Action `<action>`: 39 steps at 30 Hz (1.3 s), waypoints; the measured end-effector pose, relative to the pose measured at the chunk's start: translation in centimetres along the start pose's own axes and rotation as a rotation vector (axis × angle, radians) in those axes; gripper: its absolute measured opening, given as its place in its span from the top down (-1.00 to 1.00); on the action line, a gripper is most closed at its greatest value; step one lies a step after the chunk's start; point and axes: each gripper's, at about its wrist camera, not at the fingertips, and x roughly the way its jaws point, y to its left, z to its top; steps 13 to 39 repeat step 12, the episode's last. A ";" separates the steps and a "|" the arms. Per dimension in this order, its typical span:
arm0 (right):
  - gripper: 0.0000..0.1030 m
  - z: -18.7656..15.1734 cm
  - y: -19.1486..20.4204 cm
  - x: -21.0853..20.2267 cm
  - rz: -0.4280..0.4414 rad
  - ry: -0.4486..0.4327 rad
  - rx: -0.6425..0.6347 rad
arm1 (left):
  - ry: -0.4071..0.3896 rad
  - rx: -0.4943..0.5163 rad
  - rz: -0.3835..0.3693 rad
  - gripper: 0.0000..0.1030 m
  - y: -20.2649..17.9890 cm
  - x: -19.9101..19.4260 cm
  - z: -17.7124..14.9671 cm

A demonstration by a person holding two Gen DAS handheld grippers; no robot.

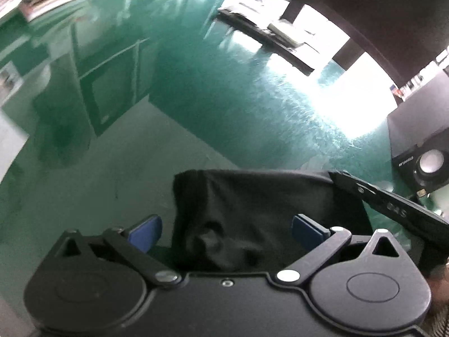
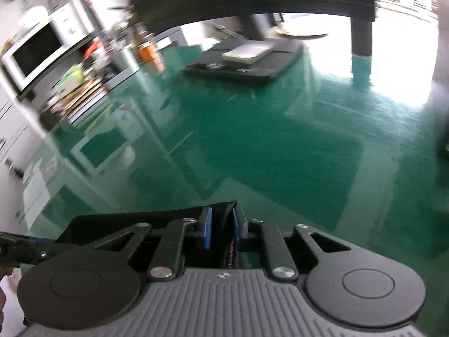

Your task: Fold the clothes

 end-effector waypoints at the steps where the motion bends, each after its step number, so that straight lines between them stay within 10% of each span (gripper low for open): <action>1: 0.71 -0.2 -0.5 -0.3 -0.017 -0.009 0.032 | -0.003 0.025 0.001 -0.94 -0.4 0.5 0.6; 5: 0.58 -1.3 -1.4 -1.2 -0.078 -0.045 0.148 | -0.012 0.109 0.012 -0.94 -1.3 1.8 2.6; 10: -0.50 -3.2 -2.4 -4.0 -0.135 -0.133 0.345 | -0.059 0.204 0.032 -0.94 -1.2 -0.4 3.2; 39: -0.52 -4.0 -2.1 -5.4 -0.183 -0.139 0.373 | -0.071 0.255 0.056 -0.94 -1.8 -1.0 3.2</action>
